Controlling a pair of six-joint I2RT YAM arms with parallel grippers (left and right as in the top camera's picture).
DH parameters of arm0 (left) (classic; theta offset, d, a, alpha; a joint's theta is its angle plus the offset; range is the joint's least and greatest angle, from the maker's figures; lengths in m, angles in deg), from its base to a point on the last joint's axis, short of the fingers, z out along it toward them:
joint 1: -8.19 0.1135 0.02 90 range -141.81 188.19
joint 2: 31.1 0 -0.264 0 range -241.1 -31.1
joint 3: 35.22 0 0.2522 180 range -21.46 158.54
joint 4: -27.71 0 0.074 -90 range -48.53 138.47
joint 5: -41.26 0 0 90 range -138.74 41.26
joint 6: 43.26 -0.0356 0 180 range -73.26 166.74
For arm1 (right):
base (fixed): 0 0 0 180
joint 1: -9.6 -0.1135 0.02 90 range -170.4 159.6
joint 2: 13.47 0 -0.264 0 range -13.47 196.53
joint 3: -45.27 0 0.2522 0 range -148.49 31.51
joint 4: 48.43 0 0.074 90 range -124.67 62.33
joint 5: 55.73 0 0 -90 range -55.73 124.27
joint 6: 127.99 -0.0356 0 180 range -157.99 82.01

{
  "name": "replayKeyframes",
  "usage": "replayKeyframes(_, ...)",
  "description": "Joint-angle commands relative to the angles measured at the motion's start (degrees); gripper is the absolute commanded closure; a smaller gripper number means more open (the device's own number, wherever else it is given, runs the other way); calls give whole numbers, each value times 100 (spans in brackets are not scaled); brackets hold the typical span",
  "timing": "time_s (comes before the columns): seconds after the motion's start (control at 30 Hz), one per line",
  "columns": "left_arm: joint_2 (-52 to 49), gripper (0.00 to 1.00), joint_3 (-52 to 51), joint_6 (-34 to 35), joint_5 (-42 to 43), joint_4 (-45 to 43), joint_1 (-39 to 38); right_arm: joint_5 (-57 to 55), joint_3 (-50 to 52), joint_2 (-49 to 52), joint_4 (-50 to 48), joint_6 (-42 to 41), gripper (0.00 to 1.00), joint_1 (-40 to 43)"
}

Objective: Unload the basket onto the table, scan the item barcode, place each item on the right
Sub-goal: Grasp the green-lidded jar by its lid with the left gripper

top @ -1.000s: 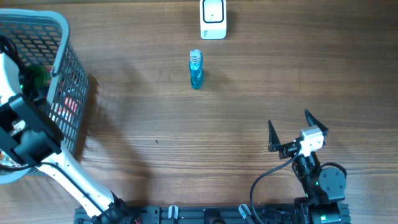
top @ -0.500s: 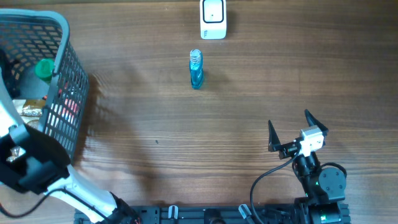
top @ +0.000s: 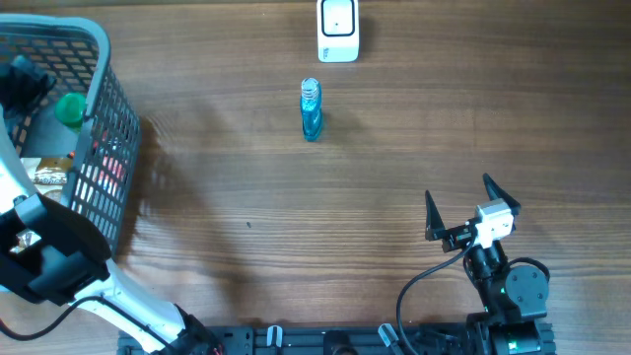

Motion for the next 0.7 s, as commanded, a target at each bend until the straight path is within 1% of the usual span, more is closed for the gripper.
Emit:
replayKeyframes(0.0, -114, 0, -7, -2505, 199, -20, -92, 76, 7, -39, -20, 35, 0, 24)
replayKeyframes(0.03, -116, 0, -44, -2758, 208, -96, -83, 76, 7, -39, -20, 33, 0, 24)
replayKeyframes(0.1, -136, 0, -138, -2857, 308, -365, -48, 76, 7, -39, -17, 33, 0, 24)
replayKeyframes(0.17, -299, 0, -177, -3272, 435, -433, -55, 76, 7, -39, -20, 33, 0, 24)
replayKeyframes(0.23, -518, 0, -177, -3287, 452, -481, -55, 76, 7, -39, -20, 35, 0, 24)
replayKeyframes(0.27, -610, 0, -177, -3344, 531, -494, -55, 76, 7, -39, -20, 35, 0, 24)
replayKeyframes(0.33, -796, 1, -177, -3698, 922, -452, -59, 76, 7, -39, -20, 35, 0, 24)
replayKeyframes(0.43, -960, 0, -177, -3788, 944, -562, -76, 76, 7, -39, -17, 35, 0, 24)
replayKeyframes(0.5, -1023, 0, -177, -4039, 1095, -562, -79, 76, 7, -39, -17, 35, 0, 24)
replayKeyframes(0.67, -1143, 1, -177, -4059, 1272, -669, -81, 76, 7, -39, -20, 35, 0, 24)
